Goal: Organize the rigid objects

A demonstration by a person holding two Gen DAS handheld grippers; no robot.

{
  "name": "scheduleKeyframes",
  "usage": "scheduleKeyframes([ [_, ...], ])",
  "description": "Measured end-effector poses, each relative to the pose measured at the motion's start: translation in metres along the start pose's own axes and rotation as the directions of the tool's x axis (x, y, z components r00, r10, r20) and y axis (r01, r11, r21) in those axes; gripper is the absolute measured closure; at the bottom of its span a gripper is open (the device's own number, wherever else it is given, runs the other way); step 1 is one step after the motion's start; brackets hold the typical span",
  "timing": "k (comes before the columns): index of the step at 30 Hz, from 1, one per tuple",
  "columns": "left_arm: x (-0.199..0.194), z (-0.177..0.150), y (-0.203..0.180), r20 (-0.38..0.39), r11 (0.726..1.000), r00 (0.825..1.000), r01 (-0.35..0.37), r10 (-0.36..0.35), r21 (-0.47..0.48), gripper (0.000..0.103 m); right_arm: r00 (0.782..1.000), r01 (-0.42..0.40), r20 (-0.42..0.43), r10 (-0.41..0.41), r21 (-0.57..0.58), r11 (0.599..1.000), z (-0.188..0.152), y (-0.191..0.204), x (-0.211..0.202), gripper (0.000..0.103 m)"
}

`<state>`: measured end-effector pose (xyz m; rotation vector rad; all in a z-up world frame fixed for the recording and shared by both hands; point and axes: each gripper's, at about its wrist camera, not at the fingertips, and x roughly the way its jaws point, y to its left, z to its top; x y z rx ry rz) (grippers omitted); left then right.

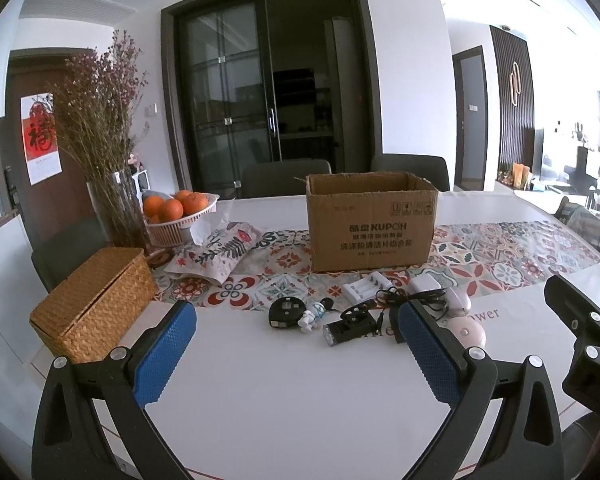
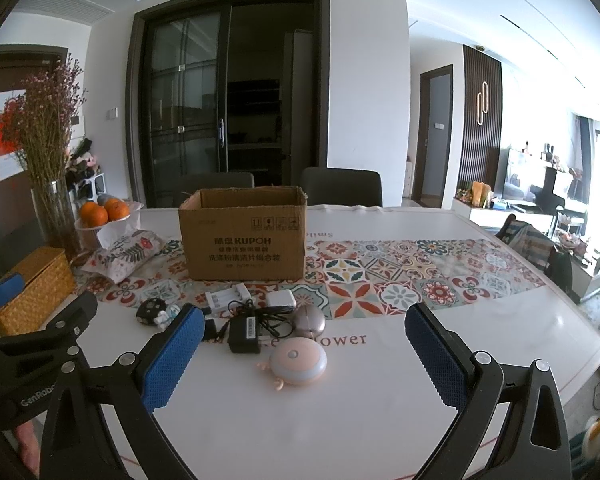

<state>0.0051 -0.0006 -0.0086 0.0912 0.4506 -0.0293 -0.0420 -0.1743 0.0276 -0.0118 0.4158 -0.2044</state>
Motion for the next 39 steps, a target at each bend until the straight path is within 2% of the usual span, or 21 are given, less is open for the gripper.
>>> scheduleKeyframes([
  [37,0.0021,-0.0019,-0.0019,-0.015,1.0,1.0,0.003,-0.003,-0.005,0.0,1.0,0.0,-0.007,0.0,0.0,1.0,-0.0006,0.0013,0.0016,0.001],
  [39,0.003,-0.0022,-0.0015,-0.018,1.0,1.0,0.003,-0.003,-0.006,0.0,1.0,-0.002,-0.01,0.002,0.0,1.0,-0.0082,0.0069,0.0033,0.001],
])
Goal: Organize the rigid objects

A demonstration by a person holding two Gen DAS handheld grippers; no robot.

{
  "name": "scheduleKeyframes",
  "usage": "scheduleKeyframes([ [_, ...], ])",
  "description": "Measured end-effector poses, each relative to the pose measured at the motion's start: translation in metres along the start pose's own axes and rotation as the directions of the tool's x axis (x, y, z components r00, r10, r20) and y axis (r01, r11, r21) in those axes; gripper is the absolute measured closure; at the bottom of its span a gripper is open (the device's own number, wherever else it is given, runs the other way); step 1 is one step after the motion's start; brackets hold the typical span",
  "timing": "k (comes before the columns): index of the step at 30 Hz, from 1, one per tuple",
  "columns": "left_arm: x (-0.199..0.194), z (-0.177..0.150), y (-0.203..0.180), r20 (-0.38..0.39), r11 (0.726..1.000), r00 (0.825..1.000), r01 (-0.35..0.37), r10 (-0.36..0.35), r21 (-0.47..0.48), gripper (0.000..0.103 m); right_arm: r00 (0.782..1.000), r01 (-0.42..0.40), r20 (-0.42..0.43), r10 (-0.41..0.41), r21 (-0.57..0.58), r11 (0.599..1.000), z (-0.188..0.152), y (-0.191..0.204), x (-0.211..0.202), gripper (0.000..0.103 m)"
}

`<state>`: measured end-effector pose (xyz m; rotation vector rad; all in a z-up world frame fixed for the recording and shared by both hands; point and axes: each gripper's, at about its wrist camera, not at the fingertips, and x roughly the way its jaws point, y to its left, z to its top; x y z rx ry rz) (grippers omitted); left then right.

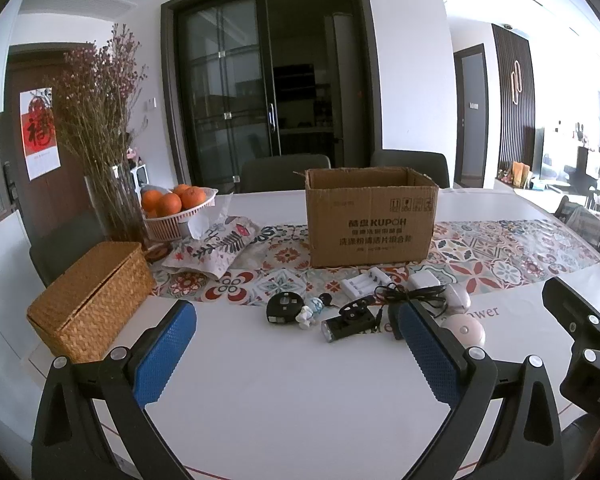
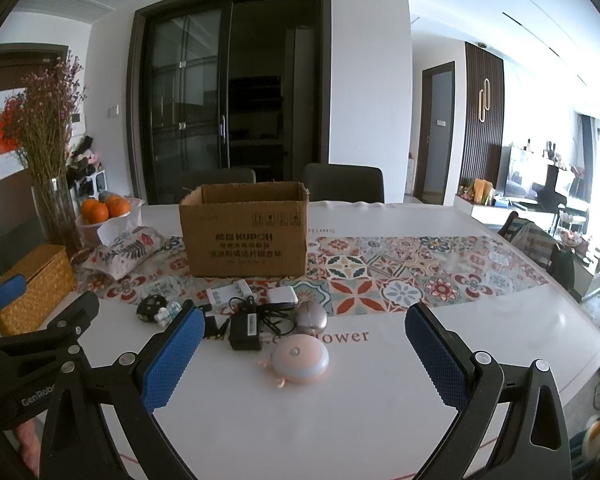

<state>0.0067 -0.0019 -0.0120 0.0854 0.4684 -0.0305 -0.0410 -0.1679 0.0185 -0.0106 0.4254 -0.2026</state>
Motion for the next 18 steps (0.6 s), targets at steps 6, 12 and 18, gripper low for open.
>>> scheduleKeyframes([
  [6,0.005,-0.001,0.0,-0.018,1.0,1.0,0.0,0.0,0.0,0.0,1.0,-0.006,-0.019,0.006,0.002,1.0,-0.003,0.0,0.003,0.001],
  [12,0.018,-0.007,-0.001,-0.063,1.0,0.998,0.001,-0.002,-0.003,0.0,0.998,-0.013,-0.061,0.013,0.005,1.0,-0.006,-0.002,0.015,0.001],
  [18,0.038,-0.015,-0.003,-0.123,1.0,0.992,-0.009,0.008,-0.008,0.0,0.992,-0.019,-0.122,0.019,0.004,1.0,-0.013,-0.002,0.036,0.001],
])
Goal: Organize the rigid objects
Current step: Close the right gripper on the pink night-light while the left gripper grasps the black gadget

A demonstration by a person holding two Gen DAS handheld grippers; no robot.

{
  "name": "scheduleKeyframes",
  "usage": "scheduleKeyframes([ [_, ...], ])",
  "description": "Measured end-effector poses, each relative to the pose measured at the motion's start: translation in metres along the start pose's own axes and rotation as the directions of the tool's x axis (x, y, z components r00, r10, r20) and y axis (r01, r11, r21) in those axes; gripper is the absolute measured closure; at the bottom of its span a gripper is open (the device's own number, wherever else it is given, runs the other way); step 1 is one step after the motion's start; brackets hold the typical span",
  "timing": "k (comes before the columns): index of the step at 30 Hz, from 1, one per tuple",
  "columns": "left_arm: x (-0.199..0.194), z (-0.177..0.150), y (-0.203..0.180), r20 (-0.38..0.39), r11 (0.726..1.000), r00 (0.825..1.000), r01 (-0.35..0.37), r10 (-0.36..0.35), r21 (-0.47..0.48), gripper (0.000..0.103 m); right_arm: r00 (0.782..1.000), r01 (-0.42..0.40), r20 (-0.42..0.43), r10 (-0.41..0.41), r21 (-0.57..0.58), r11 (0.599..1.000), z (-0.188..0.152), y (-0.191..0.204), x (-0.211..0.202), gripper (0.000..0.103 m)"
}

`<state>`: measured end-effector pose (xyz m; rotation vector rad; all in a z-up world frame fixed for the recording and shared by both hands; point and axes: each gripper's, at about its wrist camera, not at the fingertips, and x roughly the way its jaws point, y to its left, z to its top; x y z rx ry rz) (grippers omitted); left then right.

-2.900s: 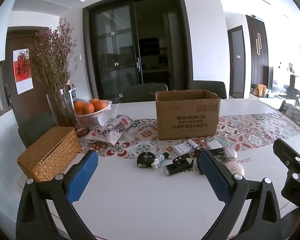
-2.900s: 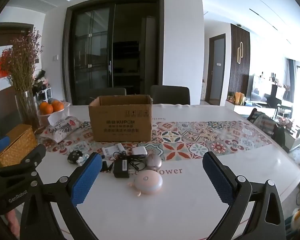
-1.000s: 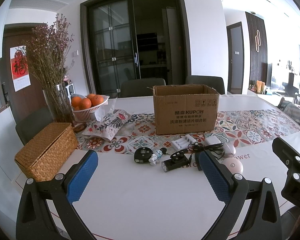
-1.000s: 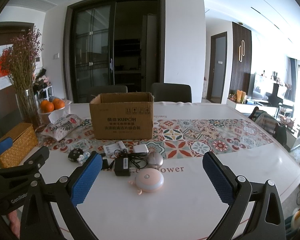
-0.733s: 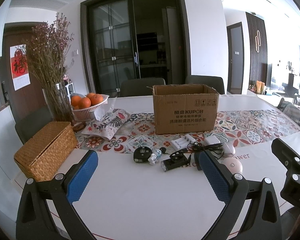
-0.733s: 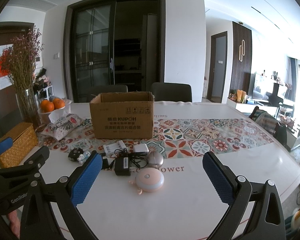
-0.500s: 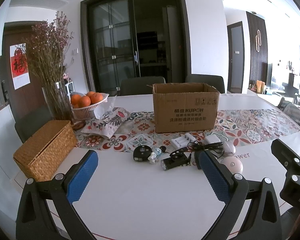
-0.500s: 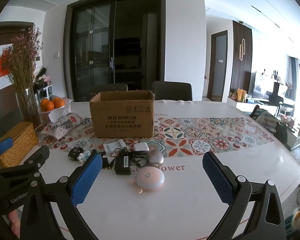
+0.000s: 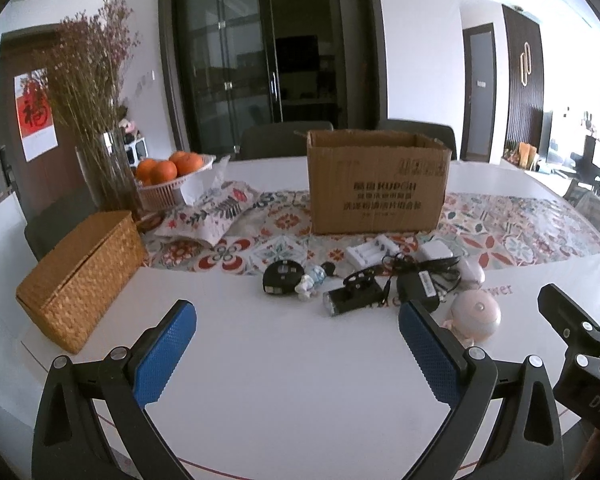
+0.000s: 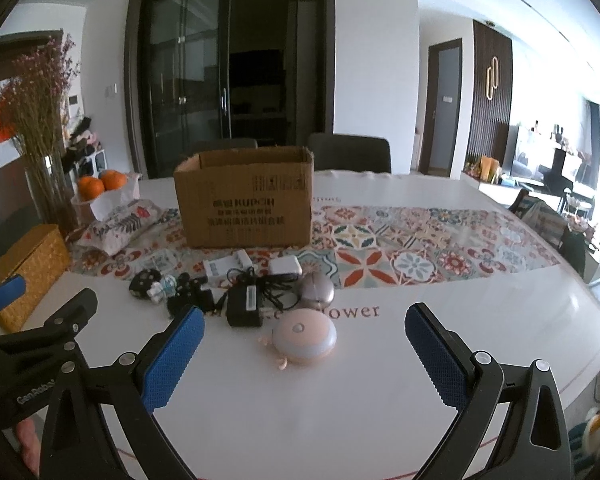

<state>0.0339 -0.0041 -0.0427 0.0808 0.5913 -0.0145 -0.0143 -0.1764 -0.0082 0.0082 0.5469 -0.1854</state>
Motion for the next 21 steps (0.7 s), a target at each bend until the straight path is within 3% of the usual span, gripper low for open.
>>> scheduleKeyframes([
  [12,0.052,0.001,-0.013,-0.072,1.0,0.997,0.004,-0.005,-0.017,0.0,0.991,-0.019,-0.131,0.021,0.019,1.0,-0.009,-0.006,0.061,0.001],
  [21,0.099,0.002,-0.026,-0.135,0.999,0.99,0.028,-0.032,-0.032,0.0,0.969,-0.03,-0.242,0.04,0.045,0.999,-0.017,-0.011,0.111,0.001],
])
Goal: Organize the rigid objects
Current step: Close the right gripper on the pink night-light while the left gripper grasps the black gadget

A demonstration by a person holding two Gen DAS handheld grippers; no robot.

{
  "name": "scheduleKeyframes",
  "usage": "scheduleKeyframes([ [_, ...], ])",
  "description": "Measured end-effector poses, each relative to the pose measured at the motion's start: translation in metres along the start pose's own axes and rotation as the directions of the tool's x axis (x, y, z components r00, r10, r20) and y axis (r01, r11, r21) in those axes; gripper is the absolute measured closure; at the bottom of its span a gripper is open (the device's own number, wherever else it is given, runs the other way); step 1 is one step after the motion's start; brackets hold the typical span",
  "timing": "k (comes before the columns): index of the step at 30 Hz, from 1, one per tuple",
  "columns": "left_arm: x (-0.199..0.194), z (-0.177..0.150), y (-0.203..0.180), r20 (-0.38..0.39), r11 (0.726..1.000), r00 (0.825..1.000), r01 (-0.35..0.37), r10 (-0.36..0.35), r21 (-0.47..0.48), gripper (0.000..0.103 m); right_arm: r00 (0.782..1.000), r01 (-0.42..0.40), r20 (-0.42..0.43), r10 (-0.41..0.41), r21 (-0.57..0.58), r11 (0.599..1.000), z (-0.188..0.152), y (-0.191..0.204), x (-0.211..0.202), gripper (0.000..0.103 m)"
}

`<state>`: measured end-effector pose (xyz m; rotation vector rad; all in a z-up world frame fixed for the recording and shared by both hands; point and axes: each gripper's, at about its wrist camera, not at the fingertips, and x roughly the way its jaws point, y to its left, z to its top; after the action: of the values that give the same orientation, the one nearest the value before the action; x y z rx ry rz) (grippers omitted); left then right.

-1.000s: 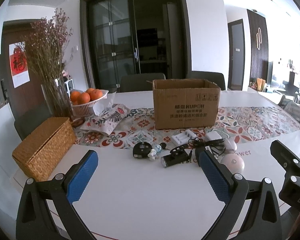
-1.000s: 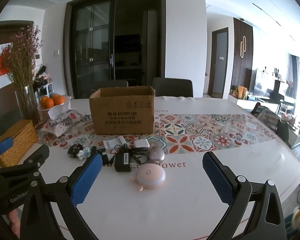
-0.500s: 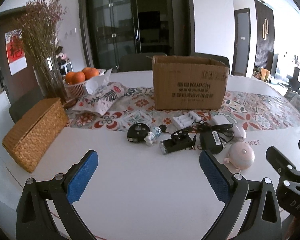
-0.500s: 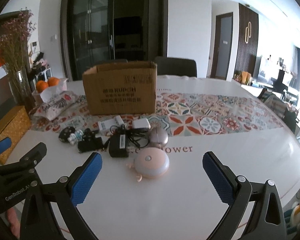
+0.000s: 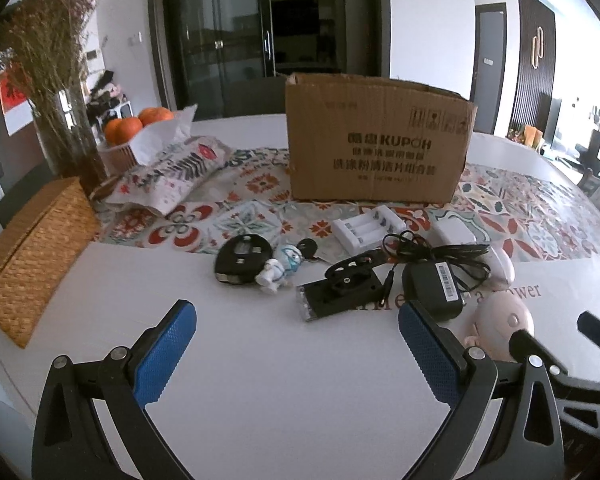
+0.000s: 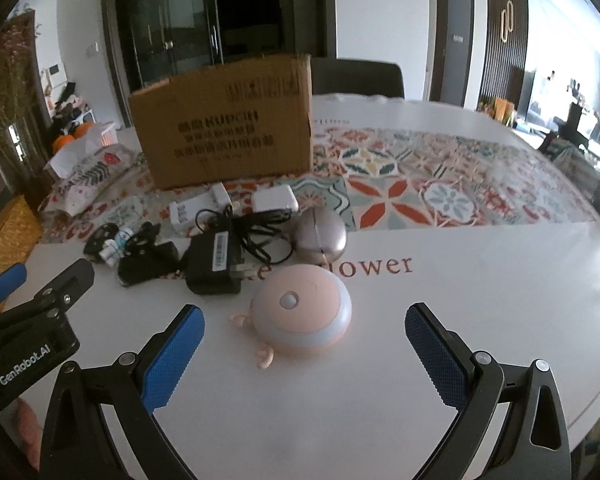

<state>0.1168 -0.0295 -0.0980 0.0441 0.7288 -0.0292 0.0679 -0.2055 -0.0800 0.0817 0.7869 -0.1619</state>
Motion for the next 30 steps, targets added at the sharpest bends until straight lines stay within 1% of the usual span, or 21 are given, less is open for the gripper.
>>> scheduleKeyframes([
  [5,0.02,0.005,-0.008,-0.015,1.0,1.0,0.003,-0.003,-0.008,0.0,0.999,-0.021,-0.048,0.022,0.028,0.999,0.0,-0.003,0.019,0.001],
  [9,0.037,0.009,-0.012,-0.038,0.999,0.999,0.009,-0.01,-0.031,0.0,0.998,-0.03,-0.057,0.032,0.048,0.998,0.002,-0.005,0.03,0.001],
  [11,0.046,0.012,-0.014,-0.059,0.999,0.998,0.011,-0.013,-0.042,0.0,0.997,-0.027,-0.074,0.03,0.05,0.998,0.003,-0.004,0.037,0.001],
  [13,0.052,0.013,-0.017,-0.065,0.999,0.998,0.009,-0.012,-0.048,0.0,0.995,-0.029,-0.089,0.034,0.056,0.998,0.003,-0.004,0.043,0.002],
  [15,0.059,0.013,-0.019,-0.077,0.999,0.997,0.001,-0.004,-0.046,0.0,0.996,-0.028,-0.088,0.034,0.068,0.997,0.003,-0.006,0.047,0.002],
  [18,0.069,0.015,-0.022,-0.095,0.998,0.995,0.007,-0.012,-0.058,0.0,0.994,-0.029,-0.105,0.038,0.082,0.996,0.004,-0.007,0.054,0.002],
  [23,0.081,0.014,-0.026,-0.118,0.998,0.993,-0.003,-0.004,-0.059,0.0,0.994,-0.008,-0.106,0.016,0.081,0.997,0.004,-0.006,0.06,0.002],
  [25,0.085,0.014,-0.025,-0.128,0.998,0.992,-0.008,-0.001,-0.069,0.002,0.994,0.004,-0.106,0.005,0.081,0.997,0.005,-0.007,0.063,0.002],
  [28,0.09,0.013,-0.022,-0.138,0.996,0.99,-0.01,-0.002,-0.084,0.008,0.994,0.006,-0.112,0.004,0.088,0.996,0.006,-0.007,0.067,0.003],
  [30,0.092,0.013,-0.021,-0.142,0.996,0.99,-0.006,-0.007,-0.092,0.01,0.994,0.008,-0.112,0.001,0.087,0.996,0.006,-0.005,0.069,0.005],
])
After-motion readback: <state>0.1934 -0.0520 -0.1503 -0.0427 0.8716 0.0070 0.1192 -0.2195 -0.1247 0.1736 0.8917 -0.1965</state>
